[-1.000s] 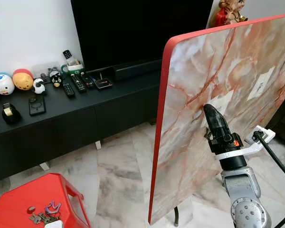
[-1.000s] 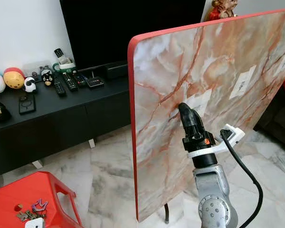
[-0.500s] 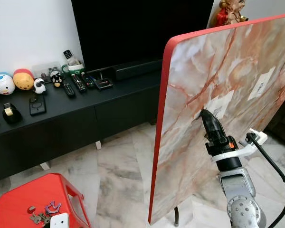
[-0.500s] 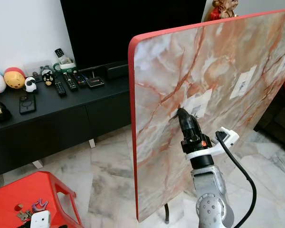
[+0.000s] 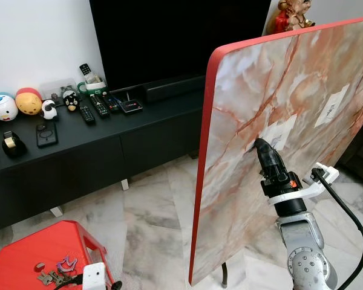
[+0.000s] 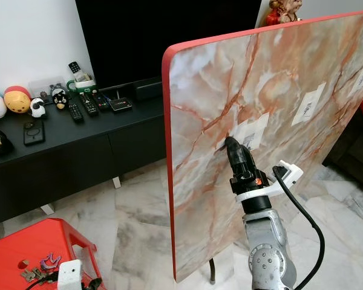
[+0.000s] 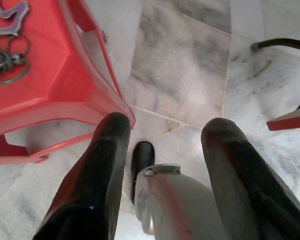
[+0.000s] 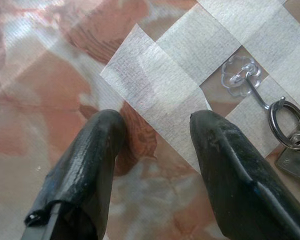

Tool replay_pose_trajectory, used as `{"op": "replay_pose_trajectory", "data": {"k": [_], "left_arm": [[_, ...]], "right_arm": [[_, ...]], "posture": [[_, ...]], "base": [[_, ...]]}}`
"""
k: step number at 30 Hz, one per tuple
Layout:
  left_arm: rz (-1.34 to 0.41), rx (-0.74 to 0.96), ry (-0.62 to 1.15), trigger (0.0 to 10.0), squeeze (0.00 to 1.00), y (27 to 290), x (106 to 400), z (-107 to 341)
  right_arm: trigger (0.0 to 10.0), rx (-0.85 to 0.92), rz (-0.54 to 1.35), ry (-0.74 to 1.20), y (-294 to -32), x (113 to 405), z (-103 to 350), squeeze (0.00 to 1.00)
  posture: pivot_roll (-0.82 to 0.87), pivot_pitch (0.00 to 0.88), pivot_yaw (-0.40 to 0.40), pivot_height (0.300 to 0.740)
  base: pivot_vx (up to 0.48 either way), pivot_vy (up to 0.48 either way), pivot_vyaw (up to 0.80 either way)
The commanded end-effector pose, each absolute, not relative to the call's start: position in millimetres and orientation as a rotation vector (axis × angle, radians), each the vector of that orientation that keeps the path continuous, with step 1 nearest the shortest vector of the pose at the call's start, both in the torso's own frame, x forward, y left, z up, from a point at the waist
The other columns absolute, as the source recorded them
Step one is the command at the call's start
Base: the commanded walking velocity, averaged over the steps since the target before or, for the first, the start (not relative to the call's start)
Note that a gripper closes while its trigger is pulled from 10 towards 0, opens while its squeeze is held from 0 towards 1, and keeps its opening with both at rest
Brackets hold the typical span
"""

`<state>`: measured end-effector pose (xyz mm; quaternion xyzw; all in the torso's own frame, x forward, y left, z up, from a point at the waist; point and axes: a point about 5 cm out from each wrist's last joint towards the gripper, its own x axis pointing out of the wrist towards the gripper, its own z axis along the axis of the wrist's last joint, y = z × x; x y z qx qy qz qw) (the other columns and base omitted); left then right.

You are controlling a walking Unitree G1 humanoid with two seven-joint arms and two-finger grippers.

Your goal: Hang keys on a hook

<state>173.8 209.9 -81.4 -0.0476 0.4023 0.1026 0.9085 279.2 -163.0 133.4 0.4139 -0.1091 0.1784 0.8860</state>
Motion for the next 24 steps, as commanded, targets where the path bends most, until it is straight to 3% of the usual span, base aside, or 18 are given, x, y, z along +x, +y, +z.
{"op": "replay_pose_trajectory", "data": {"k": [1,6,12,24], "left_arm": [[0.202,-0.086,0.817,10.0,0.0,205,174,-81],[0.19,-0.082,0.808,10.0,0.0,195,176,-82],[0.204,-0.081,0.826,10.0,0.0,208,168,-84],[0.204,-0.079,0.832,10.0,0.0,210,166,-84]], "right_arm": [[10.0,0.851,0.368,-0.228,-164,282,134,0.0],[10.0,0.842,0.361,-0.213,-165,283,130,0.0],[10.0,0.836,0.355,-0.2,-167,284,126,0.0],[10.0,0.83,0.292,-0.202,-181,285,120,0.0]], "posture": [[0.02,0.0,-0.061,0.74],[0.02,0.0,-0.06,0.74],[0.02,0.0,-0.06,0.74],[0.02,0.0,-0.058,0.74]], "base": [[0.0,0.0,0.0],[0.0,0.0,0.0],[0.0,0.0,0.0],[0.0,0.0,0.0]]}}
